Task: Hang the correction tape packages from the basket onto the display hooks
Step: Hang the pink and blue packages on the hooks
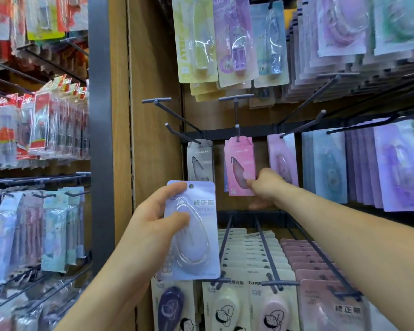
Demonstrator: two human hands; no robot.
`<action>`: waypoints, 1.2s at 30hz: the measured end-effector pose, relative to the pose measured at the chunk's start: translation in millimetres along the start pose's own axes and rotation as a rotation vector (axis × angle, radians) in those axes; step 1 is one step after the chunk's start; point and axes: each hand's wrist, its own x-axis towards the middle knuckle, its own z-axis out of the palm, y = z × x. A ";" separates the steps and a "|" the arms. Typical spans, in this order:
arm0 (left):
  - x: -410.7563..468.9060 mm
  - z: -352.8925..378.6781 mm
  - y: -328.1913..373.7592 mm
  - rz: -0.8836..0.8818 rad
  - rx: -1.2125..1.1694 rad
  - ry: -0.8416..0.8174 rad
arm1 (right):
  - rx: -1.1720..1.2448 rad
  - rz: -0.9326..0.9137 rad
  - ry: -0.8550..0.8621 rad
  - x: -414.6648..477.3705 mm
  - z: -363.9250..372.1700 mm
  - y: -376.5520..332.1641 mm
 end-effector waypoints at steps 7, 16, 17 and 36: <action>-3.4 4.6 5.8 0.031 -0.034 -0.052 | 0.115 0.055 -0.099 -1.7 -3.9 -3.5; 0.9 17.7 2.3 0.142 -0.133 -0.086 | -0.039 -0.242 -0.119 -77.7 -39.7 -12.2; 1.1 20.7 1.5 0.156 -0.148 -0.083 | 0.082 -0.247 -0.207 -95.9 -45.9 -10.9; -5.7 93.4 18.6 0.660 -0.132 -0.201 | -0.036 -0.580 0.332 -178.5 -86.0 83.5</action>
